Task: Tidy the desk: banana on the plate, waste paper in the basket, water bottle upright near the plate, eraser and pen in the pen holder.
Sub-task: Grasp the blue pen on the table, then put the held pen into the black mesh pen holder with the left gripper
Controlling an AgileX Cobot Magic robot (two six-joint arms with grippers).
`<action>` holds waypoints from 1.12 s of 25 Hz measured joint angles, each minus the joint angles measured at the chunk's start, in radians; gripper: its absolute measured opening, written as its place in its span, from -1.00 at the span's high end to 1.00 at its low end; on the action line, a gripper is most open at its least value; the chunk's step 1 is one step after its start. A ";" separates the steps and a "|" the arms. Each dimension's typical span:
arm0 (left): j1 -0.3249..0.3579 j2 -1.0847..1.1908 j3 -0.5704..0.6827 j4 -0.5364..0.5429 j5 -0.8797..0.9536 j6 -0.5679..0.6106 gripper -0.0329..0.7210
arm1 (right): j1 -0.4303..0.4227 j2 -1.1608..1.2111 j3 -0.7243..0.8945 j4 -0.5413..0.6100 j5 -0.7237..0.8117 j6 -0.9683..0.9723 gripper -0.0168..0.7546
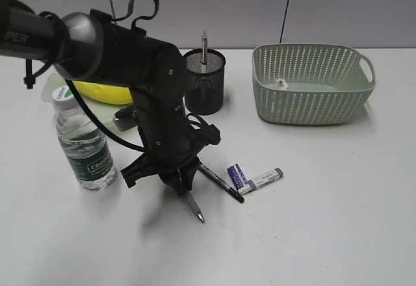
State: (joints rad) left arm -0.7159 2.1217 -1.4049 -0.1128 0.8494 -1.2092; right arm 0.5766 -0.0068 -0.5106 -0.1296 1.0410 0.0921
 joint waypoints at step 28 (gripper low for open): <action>0.022 -0.165 -0.091 1.014 -0.542 0.000 0.73 | 0.000 0.000 0.000 -0.004 0.000 0.000 0.33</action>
State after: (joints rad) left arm -0.6942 1.9570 -1.4955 0.9012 0.3074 -1.2092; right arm 0.5766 -0.0068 -0.5106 -0.1334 1.0410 0.0921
